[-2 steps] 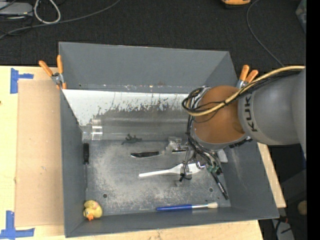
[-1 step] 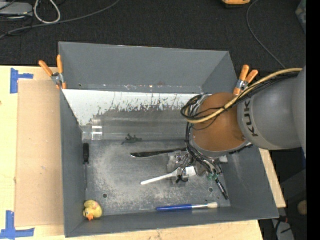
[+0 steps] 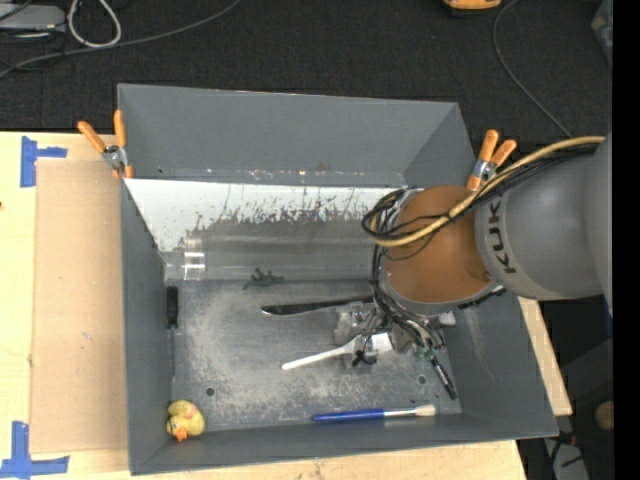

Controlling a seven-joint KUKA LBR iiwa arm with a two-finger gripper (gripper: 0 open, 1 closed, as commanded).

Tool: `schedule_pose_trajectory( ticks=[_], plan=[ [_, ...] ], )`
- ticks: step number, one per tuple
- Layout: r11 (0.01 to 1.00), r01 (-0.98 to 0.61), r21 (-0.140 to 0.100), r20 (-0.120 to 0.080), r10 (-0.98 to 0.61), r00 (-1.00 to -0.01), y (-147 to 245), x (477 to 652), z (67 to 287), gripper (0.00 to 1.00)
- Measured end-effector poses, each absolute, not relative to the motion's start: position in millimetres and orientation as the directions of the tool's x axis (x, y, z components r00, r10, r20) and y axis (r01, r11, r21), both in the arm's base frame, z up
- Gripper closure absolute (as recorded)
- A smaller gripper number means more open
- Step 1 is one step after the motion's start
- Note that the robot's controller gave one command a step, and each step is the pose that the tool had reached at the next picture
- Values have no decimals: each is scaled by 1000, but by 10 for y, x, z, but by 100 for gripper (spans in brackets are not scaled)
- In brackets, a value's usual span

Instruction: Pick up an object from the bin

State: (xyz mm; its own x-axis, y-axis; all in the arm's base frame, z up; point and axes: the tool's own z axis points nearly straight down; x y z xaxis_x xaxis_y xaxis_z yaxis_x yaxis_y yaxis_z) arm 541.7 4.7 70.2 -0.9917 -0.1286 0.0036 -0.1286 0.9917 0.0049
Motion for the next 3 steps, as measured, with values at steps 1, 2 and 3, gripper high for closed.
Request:
schedule_pose_trajectory(
  ticks=[1,2,3],
  plan=[
    [992,-126,6,10,-126,-992,52,5395,1021,100],
    [992,-124,5,3,-124,-992,57,5415,1256,100],
    [993,-122,7,16,-122,-992,62,5384,1486,100]
  ],
)
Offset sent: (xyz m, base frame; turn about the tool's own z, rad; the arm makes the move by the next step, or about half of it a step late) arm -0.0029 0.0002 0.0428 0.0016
